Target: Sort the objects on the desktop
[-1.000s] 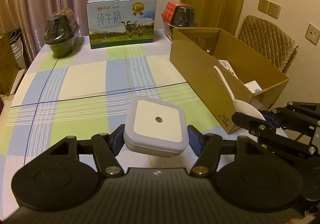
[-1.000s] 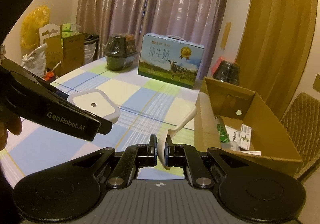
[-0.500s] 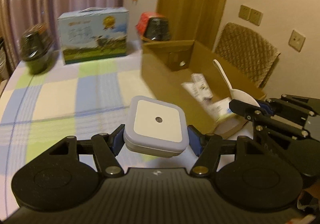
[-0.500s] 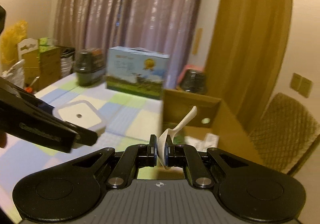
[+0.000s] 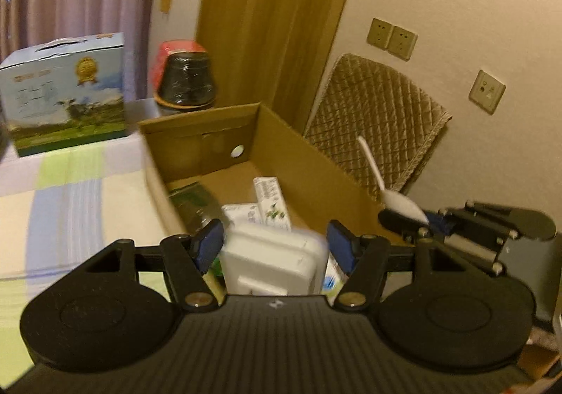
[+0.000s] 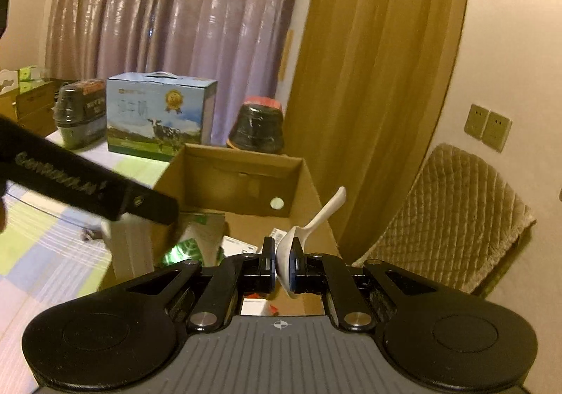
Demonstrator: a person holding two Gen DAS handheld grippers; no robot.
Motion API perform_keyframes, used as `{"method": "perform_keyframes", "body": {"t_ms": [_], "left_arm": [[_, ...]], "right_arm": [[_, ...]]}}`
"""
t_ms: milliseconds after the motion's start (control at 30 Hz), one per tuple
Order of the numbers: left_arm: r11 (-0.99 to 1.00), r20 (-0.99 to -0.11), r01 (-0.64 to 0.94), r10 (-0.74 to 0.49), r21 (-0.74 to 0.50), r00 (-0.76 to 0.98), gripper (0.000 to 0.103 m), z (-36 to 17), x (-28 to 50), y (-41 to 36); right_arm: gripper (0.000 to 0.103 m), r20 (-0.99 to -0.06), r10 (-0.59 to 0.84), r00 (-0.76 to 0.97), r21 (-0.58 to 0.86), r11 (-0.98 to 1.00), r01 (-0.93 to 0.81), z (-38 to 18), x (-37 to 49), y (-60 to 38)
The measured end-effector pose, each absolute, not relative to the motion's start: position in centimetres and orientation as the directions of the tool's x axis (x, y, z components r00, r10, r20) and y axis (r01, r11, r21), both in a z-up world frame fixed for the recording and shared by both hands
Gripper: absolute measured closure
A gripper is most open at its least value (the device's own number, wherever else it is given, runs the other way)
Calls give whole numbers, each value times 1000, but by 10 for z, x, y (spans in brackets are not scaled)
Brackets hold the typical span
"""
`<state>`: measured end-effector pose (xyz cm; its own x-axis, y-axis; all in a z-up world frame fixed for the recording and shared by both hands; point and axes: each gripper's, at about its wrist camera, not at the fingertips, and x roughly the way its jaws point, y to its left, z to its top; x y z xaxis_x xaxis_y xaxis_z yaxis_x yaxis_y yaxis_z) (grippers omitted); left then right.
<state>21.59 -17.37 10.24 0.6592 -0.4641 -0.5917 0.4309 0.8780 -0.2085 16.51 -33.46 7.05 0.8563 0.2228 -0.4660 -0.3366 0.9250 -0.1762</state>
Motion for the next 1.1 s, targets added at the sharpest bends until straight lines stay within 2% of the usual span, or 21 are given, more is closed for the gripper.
{"method": "perform_keyframes", "body": {"t_ms": [33,200,233,433,500,567,600,800,867,933,1100], "left_arm": [[878,-593,432,-464,-206,659,38,102,220,-177],[888,-582,425,-441,-174,683,34,109,221,-172],[892,-580,417,-435,-175,689,30,111,219,-167],[919,-599,365,-377,-148,707,23,109,202,-138],[926,-602,344,-365,-155,710,18,107,196,-128],[930,-608,333,-355,-153,710,16,104,188,-121],[932,-613,329,-350,-151,709,15,102,185,-118],[941,-626,291,-331,-170,706,6,93,155,-108],[945,-624,277,-323,-173,711,2,91,143,-108],[947,-628,260,-321,-191,709,1,91,131,-108],[953,-667,213,-303,-215,680,1,95,113,-109]], "right_arm": [[99,-467,223,855,-173,926,-336,70,166,-336],[99,-470,238,850,-153,926,-344,69,172,-335],[99,-474,246,846,-145,925,-351,68,174,-333],[99,-510,322,798,-76,907,-415,63,185,-320],[90,-512,338,790,-68,901,-429,64,184,-315],[53,-509,341,790,-46,906,-421,65,182,-315],[47,-506,348,789,-27,908,-418,66,180,-317],[35,-522,317,792,23,933,-358,73,161,-329],[16,-533,303,790,38,941,-335,76,154,-333],[9,-548,276,789,40,952,-305,78,145,-337],[2,-579,245,777,92,967,-236,91,120,-352]]}}
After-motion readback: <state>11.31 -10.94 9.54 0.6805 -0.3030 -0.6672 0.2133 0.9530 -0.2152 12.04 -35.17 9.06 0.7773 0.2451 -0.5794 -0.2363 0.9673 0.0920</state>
